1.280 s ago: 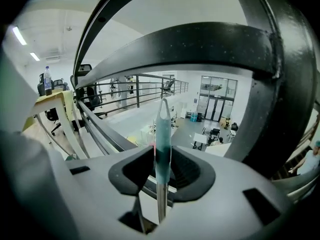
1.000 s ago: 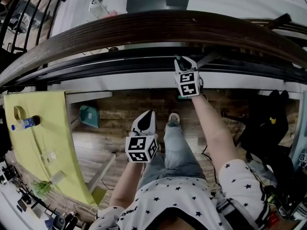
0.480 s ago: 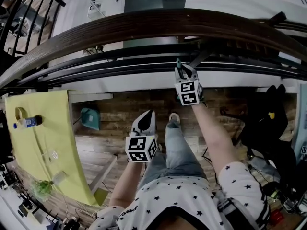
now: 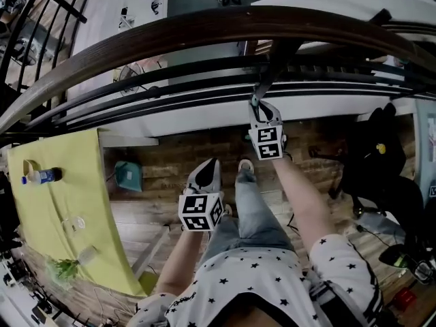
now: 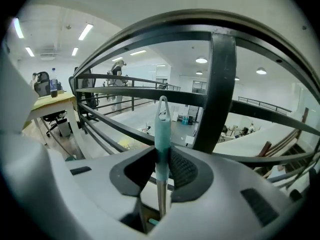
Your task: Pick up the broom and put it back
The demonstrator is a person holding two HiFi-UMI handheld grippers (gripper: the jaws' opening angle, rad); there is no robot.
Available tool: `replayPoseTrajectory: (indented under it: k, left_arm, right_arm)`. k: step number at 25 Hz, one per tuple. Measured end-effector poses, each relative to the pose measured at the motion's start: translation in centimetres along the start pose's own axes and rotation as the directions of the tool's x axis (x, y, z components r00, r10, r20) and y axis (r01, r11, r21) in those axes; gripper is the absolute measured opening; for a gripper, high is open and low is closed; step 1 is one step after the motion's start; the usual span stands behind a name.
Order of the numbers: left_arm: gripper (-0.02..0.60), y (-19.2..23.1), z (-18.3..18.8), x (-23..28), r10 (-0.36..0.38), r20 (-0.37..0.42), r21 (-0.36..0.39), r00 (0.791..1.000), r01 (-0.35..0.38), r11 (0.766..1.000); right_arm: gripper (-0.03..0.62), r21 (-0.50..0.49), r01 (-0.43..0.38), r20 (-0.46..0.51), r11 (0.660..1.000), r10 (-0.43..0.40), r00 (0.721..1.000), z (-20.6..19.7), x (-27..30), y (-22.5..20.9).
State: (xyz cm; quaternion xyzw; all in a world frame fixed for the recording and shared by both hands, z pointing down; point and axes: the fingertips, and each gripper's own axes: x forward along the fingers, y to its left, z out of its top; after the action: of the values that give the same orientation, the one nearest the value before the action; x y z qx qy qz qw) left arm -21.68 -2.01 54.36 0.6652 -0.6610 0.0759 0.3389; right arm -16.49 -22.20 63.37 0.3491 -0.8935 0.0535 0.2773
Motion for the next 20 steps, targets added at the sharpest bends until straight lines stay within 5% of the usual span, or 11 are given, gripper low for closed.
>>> replayPoseTrajectory:
  k: [20]
  left_arm:
    - [0.011, -3.7, -1.2, -8.4, -0.102, 0.014, 0.088, 0.995, 0.1, 0.991]
  right_arm:
    - [0.077, 0.161, 0.193, 0.088, 0.968, -0.209, 0.974, 0.4, -14.7, -0.5]
